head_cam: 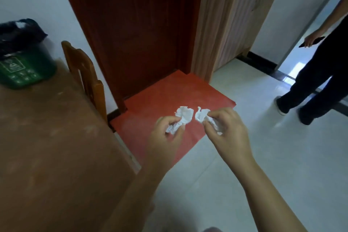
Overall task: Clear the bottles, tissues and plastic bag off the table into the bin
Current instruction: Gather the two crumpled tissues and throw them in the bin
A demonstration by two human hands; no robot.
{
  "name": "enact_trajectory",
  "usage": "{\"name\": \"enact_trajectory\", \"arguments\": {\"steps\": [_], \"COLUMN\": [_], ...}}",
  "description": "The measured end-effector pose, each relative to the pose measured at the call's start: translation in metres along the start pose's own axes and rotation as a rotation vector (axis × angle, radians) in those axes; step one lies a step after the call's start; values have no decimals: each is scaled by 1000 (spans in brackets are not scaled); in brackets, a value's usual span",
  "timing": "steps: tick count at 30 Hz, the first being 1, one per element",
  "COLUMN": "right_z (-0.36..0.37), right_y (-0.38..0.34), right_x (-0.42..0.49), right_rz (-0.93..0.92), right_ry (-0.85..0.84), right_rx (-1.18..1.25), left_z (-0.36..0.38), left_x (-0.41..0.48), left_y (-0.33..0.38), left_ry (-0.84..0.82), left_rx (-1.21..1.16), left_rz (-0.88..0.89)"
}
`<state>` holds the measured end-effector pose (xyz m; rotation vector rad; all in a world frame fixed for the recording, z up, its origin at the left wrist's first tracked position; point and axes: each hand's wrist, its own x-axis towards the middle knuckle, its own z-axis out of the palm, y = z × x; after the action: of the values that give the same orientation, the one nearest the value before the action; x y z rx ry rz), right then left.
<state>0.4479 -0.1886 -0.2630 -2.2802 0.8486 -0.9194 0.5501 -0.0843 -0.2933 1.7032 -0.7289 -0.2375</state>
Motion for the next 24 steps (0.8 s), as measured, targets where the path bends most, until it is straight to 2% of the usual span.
{"name": "enact_trajectory", "arguments": {"steps": [7, 14, 19, 24], "right_z": [47, 80, 111, 157], "right_y": [36, 66, 64, 46], "right_x": [111, 227, 282, 312], "right_rz": [-112, -239, -338, -429], "right_ry": [-132, -302, -367, -485], "right_rx": [89, 174, 290, 365], "left_z": [26, 56, 54, 31], "left_x": [89, 177, 216, 244], "left_y": [-23, -20, -25, -38], "left_ry": [130, 363, 479, 605], "left_rx": [66, 100, 166, 100], "left_rz": [-93, -141, -171, -253]}}
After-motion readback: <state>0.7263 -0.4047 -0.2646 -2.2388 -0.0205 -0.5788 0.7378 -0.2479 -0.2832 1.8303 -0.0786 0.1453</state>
